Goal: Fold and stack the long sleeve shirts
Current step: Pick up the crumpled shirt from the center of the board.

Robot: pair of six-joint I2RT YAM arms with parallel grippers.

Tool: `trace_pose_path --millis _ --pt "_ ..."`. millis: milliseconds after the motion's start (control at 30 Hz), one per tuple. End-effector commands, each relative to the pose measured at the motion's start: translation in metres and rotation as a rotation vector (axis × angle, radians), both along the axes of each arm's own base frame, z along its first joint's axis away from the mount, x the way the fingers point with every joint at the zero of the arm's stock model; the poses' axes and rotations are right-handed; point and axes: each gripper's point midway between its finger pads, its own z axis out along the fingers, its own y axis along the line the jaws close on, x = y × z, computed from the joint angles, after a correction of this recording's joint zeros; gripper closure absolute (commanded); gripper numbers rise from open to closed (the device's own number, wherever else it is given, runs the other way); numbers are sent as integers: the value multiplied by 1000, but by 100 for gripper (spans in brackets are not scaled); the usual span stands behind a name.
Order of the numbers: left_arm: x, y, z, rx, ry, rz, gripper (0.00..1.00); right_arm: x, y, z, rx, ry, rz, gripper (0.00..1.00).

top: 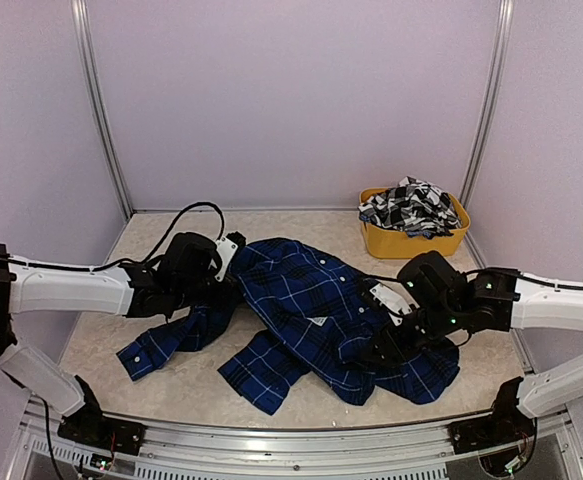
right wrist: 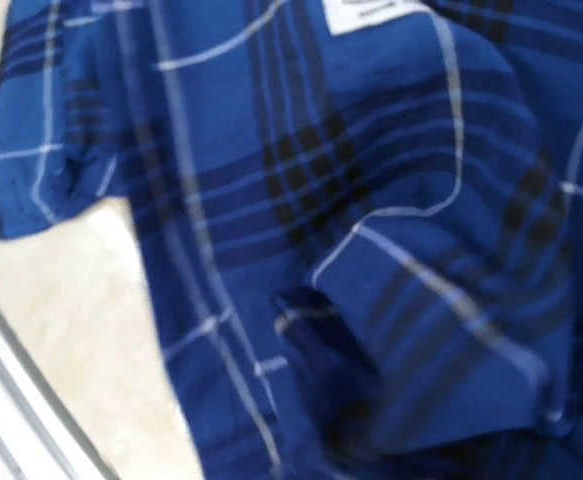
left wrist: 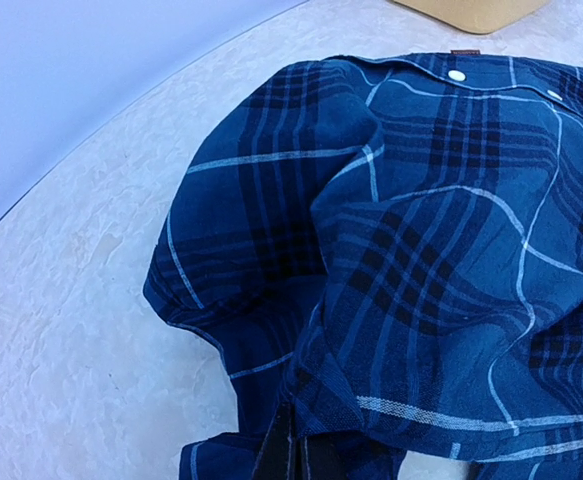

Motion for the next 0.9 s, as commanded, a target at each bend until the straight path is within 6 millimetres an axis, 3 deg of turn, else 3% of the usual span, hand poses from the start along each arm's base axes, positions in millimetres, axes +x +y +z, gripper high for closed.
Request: trace_pose_path --millis 0,233,500,867 --pt "9 -2 4 -6 13 22 100 -11 1 5 2 -33 14 40" --pt "10 -9 6 -44 39 0 100 -39 28 -2 -2 -70 79 38" --pt "9 -11 9 -52 50 -13 100 -50 55 -56 -158 -67 152 40" --pt "7 -5 12 -75 59 2 100 -43 53 -109 -326 -63 168 37"
